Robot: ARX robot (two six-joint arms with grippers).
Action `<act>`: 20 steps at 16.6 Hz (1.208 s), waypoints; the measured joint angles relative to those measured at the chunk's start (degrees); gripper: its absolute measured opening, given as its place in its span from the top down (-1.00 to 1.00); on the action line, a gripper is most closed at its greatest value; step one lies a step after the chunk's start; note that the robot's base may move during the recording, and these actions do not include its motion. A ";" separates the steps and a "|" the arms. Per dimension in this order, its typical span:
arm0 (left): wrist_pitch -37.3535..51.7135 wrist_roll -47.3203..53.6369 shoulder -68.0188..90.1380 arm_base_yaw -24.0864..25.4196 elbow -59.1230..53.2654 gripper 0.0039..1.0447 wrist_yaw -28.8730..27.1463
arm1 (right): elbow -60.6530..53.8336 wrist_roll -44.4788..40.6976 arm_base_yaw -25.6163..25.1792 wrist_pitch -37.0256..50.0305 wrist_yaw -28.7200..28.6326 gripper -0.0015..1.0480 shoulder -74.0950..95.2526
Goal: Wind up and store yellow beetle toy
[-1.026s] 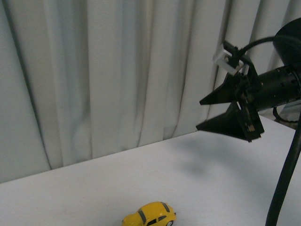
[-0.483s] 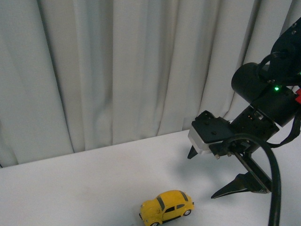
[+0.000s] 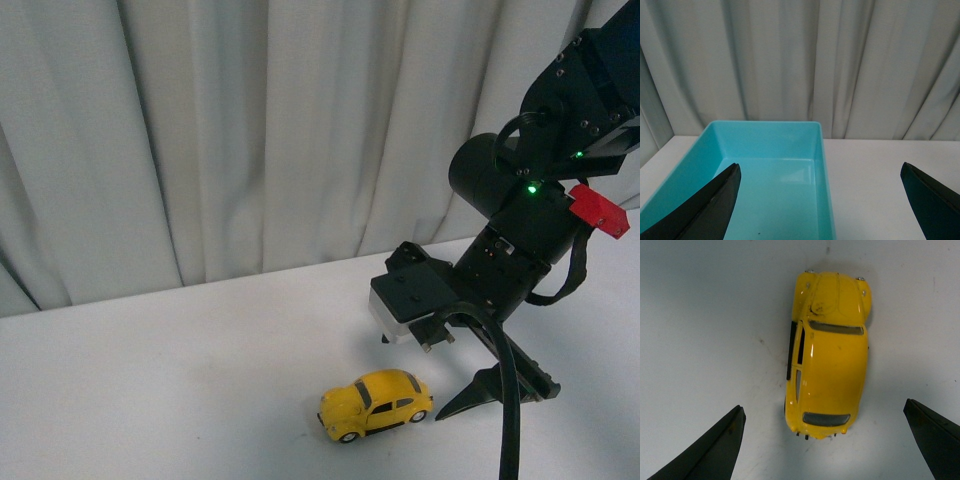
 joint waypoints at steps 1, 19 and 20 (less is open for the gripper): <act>0.00 0.02 0.00 0.00 0.00 -0.88 0.07 | 0.24 0.02 0.79 -0.26 0.42 -0.87 0.42; 0.00 0.00 0.00 0.00 0.00 -0.88 0.02 | -1.20 2.01 6.29 6.58 2.84 0.20 4.09; 0.00 0.02 0.00 0.00 0.00 -0.88 0.02 | -1.53 2.69 5.90 7.23 2.58 0.20 4.15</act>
